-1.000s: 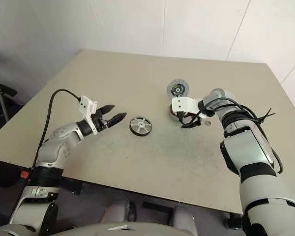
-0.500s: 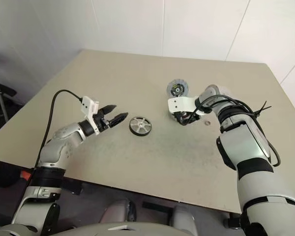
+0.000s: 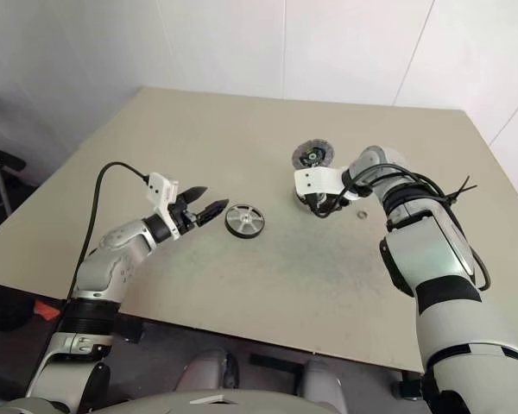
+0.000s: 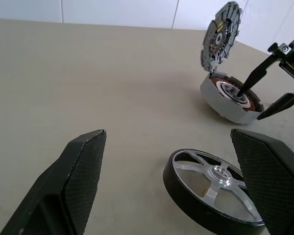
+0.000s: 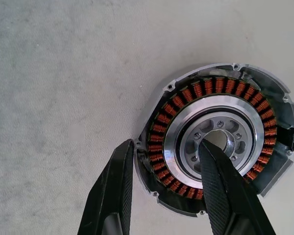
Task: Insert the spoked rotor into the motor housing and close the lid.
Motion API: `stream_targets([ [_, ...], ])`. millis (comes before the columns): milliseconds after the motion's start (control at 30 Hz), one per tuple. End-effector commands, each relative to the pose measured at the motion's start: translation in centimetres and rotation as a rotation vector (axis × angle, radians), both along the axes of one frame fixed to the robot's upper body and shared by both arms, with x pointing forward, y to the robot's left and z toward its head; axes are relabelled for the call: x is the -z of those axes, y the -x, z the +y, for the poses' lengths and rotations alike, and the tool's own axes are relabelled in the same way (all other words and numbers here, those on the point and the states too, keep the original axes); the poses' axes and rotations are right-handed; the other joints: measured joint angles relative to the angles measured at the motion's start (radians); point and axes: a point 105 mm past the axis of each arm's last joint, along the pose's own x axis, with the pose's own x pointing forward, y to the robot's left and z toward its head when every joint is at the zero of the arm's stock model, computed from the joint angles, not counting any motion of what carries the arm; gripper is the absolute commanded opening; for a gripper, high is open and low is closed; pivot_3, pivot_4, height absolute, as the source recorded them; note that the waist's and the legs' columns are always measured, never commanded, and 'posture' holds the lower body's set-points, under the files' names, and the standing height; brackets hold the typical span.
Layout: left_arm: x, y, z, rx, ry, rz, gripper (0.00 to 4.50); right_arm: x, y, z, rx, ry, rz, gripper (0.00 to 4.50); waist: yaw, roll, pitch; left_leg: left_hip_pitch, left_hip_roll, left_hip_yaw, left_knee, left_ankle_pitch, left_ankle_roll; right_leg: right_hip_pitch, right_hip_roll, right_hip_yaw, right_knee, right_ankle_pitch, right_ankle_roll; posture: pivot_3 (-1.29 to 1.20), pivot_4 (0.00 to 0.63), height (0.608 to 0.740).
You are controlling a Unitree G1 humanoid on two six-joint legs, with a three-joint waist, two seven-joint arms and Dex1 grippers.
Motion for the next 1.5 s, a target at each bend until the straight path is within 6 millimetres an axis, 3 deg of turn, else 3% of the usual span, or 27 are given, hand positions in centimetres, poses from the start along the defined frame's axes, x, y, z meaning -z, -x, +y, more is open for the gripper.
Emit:
stream_targets([
  [33, -1.4, -0.2, -0.3, 0.006, 0.001, -0.058, 4.3, -1.9, 0.4, 0.3, -0.086, -0.05, -0.026, 1.84, 0.002, 0.0, 0.0, 0.0, 0.0, 0.0, 0.0, 0.0, 0.0, 0.0, 0.0, 0.0, 0.0, 0.0, 0.0, 0.0, 0.0, 0.74],
  [200, -1.0, -0.1, -0.6, 0.011, 0.008, -0.048, 4.3, -0.9, 2.4, -0.5, -0.187, -0.044, 0.038, 1.84, 0.005, 0.0, 0.0, -0.001, 0.0, 0.001, 0.0, -0.001, 0.001, -0.001, 0.0, 0.0, 0.0, 0.0, 0.0, 0.0, 0.0, 0.74],
  [533, -0.8, -0.1, -0.9, 0.022, 0.013, -0.038, 4.3, -0.5, 5.0, 0.1, -0.285, -0.064, 0.064, 1.84, 0.008, 0.0, 0.0, 0.001, 0.0, 0.001, 0.001, -0.001, 0.002, 0.001, 0.0, 0.001, 0.0, 0.0, 0.0, 0.0, 0.0, 0.74],
  [800, -0.7, 0.0, -0.9, 0.026, 0.01, -0.031, 4.3, -0.1, 5.1, -1.0, -0.24, -0.004, 0.014, 1.84, 0.01, 0.0, 0.0, 0.001, 0.0, 0.001, 0.001, -0.001, 0.002, 0.001, 0.0, 0.001, 0.0, 0.0, 0.0, 0.0, 0.0, 0.74],
  [933, -0.5, 0.0, -1.0, 0.029, 0.008, -0.027, 4.3, 0.8, 4.7, -1.1, -0.117, -0.085, 0.027, 1.84, 0.011, -0.001, 0.0, 0.004, 0.0, 0.001, 0.001, -0.001, 0.002, 0.004, -0.001, 0.001, 0.0, 0.0, 0.0, 0.0, 0.0, 0.74],
  [1100, -0.5, 0.0, -1.0, 0.03, 0.006, -0.027, 4.3, 1.5, 5.7, -0.8, -0.069, -0.142, 0.097, 1.84, 0.013, -0.001, 0.0, 0.016, 0.0, 0.002, 0.0, -0.001, 0.001, 0.018, -0.001, 0.001, -0.002, 0.0, 0.0, 0.0, 0.0, 0.74],
  [1267, -0.3, 0.1, -1.2, 0.024, 0.013, -0.026, 4.3, 0.8, 6.9, -1.0, -0.076, -0.14, 0.132, 1.84, 0.021, -0.001, 0.0, 0.02, 0.0, 0.002, -0.003, 0.0, 0.0, 0.02, -0.001, 0.001, -0.003, 0.0, 0.0, 0.0, 0.0, 0.74],
  [1500, 0.7, 0.7, -2.2, 0.021, 0.041, -0.01, 4.3, -2.2, 7.2, -1.0, -0.118, -0.113, 0.082, 1.84, 0.027, -0.001, 0.0, 0.012, 0.0, 0.004, -0.005, 0.0, 0.001, 0.013, -0.002, 0.001, -0.005, 0.0, 0.0, 0.0, 0.0, 0.74],
])
